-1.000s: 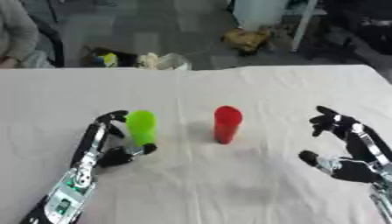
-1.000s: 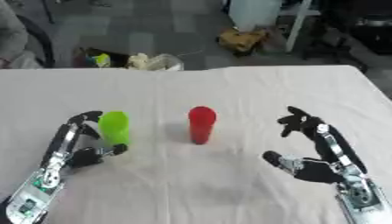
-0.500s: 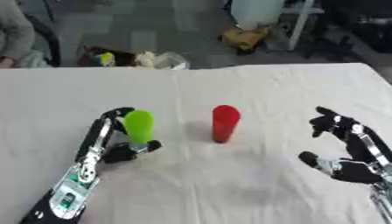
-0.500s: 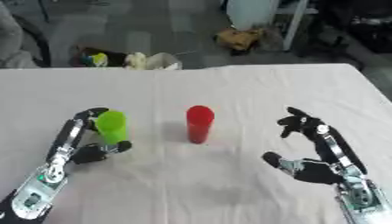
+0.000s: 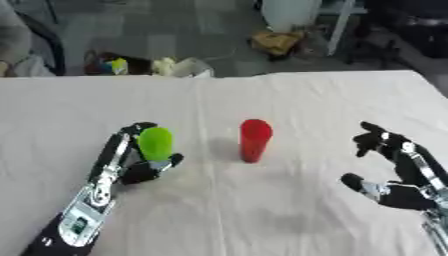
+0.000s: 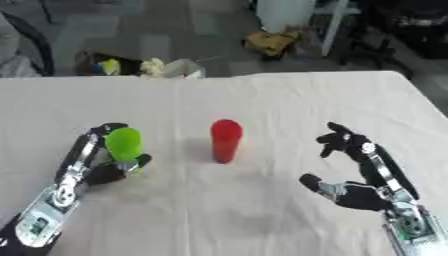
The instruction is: Pour the contents of one cup into another cup.
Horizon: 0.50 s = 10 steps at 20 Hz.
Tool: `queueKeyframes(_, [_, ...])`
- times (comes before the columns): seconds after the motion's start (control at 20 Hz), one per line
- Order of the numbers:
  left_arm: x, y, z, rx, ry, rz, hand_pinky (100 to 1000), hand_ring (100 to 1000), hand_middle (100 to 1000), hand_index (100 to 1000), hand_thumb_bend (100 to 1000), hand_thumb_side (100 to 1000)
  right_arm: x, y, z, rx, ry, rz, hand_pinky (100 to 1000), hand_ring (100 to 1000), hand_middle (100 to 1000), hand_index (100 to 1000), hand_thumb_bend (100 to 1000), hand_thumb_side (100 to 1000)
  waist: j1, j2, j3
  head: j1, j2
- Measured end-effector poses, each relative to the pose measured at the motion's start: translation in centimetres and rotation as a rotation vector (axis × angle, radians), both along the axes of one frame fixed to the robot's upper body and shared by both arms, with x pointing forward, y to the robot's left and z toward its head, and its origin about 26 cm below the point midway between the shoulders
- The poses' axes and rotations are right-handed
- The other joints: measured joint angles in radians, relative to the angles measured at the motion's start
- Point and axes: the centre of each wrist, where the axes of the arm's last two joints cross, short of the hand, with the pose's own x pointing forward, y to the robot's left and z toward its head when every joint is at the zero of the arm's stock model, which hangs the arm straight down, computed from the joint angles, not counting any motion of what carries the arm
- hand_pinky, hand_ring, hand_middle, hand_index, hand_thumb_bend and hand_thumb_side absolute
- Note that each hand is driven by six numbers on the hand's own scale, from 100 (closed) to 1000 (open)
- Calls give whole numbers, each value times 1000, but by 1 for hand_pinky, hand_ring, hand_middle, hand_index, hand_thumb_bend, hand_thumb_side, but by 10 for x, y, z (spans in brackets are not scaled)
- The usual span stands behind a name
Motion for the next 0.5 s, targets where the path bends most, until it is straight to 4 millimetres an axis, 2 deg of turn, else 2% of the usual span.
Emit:
queueKeyframes(0.05, [0,0,0,0,0,-1,559,305,458,801,539,357,0,0,0,0,0,0,794,1000,479,714,658,352,0,0,-1,0,0])
queueKeyframes(0.35, [1,-1,1,-19,5,-4,430,174,331,791,183,253,0,0,0,0,0,1,793,1000,478,714,659,353,-4,0,-3,0,0])
queueKeyframes(0.45, [1,-2,1,-38,10,-3,414,159,316,790,100,236,0,0,0,0,0,1,793,1000,477,713,658,353,-4,0,-1,0,0])
queueKeyframes(0.5, [0,-2,1,-50,12,-2,412,158,314,789,100,232,0,0,0,0,1,0,793,1000,477,713,659,354,-4,0,0,0,0])
